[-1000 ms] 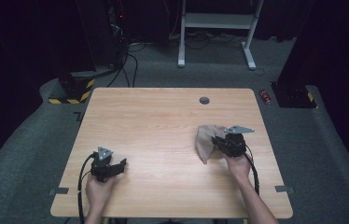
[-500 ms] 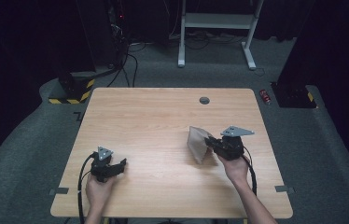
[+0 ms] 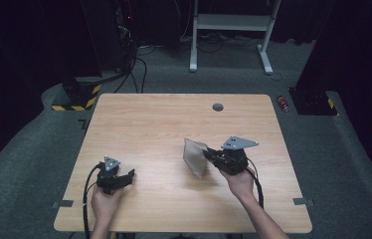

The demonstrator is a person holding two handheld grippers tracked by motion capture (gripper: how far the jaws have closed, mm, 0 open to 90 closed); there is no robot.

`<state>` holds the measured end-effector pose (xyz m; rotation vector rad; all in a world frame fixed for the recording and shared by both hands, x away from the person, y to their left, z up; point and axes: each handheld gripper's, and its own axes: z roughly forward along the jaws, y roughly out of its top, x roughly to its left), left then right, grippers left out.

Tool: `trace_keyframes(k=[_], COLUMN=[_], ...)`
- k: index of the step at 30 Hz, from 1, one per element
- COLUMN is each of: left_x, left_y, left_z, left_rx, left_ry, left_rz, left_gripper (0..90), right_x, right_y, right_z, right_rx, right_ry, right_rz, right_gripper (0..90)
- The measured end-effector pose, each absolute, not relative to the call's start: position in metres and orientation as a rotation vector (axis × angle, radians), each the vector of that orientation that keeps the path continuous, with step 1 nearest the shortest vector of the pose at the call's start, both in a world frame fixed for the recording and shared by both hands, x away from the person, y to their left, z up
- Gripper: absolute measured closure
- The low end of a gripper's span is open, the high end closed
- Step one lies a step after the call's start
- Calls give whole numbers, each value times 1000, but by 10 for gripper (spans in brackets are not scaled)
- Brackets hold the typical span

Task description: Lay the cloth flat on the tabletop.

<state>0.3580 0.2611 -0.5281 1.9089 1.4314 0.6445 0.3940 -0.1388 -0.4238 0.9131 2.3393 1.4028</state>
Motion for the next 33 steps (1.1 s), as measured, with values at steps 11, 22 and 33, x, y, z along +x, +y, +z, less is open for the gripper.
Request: trace_keyframes(k=[11,22,33], left_x=[358,358,358], left_y=[261,261,260], left_z=[-528,-528,-528], left_rx=[1907,1906,1905], left_ry=[1432,1433,1430], left_rz=[645,645,649], left_gripper=[297,297,341], right_x=[390,383,403], right_y=[-123,-108,-102], right_z=[-424,-427,-474], right_rx=[871,820,981], right_ry=[2373,2399,2490], right_rz=[1430,1414,1318], right_gripper=[829,824,760])
